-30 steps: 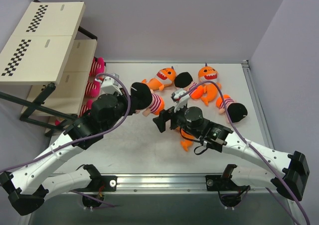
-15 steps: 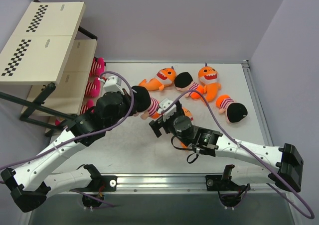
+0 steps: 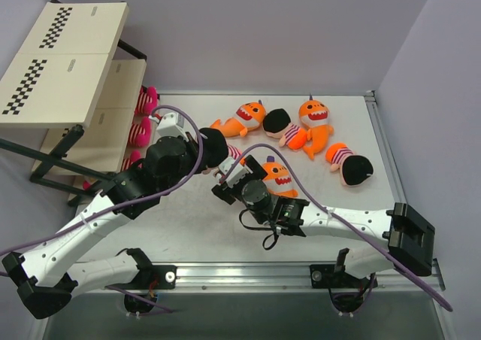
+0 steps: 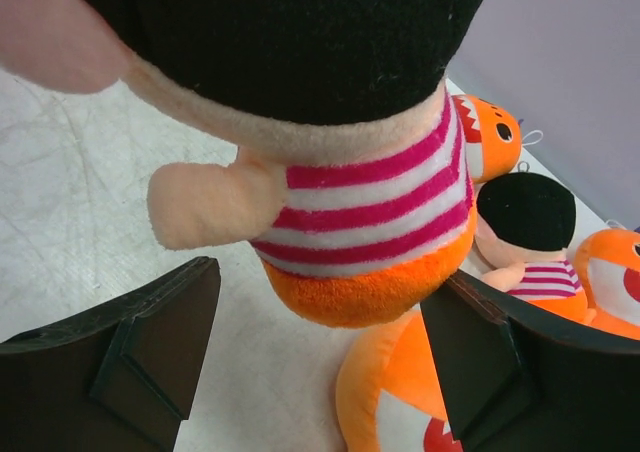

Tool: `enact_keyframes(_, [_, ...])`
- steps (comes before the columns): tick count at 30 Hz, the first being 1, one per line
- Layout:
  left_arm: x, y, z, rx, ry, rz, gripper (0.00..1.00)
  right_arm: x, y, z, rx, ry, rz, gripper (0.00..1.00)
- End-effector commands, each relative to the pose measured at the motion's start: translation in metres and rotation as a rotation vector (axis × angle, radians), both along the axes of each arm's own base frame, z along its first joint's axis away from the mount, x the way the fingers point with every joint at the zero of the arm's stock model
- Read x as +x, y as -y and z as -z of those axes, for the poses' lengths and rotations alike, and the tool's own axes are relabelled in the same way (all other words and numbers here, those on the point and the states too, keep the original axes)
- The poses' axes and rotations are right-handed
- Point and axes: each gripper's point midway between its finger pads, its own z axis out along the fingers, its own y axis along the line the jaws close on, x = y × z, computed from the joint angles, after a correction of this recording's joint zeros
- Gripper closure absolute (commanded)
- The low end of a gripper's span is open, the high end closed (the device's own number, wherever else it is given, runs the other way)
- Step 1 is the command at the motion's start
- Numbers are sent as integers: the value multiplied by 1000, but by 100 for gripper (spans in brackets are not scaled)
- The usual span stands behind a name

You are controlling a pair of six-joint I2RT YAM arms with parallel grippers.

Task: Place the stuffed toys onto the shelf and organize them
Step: Pass the stuffed toy from the left arm to the right

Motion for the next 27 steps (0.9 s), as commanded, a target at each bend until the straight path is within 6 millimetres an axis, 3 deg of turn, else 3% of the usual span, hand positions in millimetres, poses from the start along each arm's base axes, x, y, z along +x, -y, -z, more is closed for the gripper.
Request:
enact_keyframes(1, [-2,6,-25,-61,34,22,97,11,-7,-31,54,94,42,20])
enact_keyframes(5, [-2,7,-25,-61,34,24,97,13,-11,-28,41,97,40,40])
enact_keyframes(6, [-2,7,-24,-54,36,28,97,13,-12,-27,40,96,39,53])
enact_keyframes(7, [-2,6,-24,-50,38,27,97,13,-12,-27,42,95,38,59])
enact_keyframes(12, [0,-1,-26,-19,58,10,86,8,-15,-30,44,67,-1,96])
enact_keyframes(13, [1,-1,-25,-11,62,8,83,7,-16,-31,48,62,-6,100])
enact_keyframes(21, [7,-11,-45,140,222,60,28,5,-24,-30,171,-150,-166,100])
enact_keyframes(27, [0,-34,-70,223,375,63,8,18,-15,-25,256,-313,-238,100])
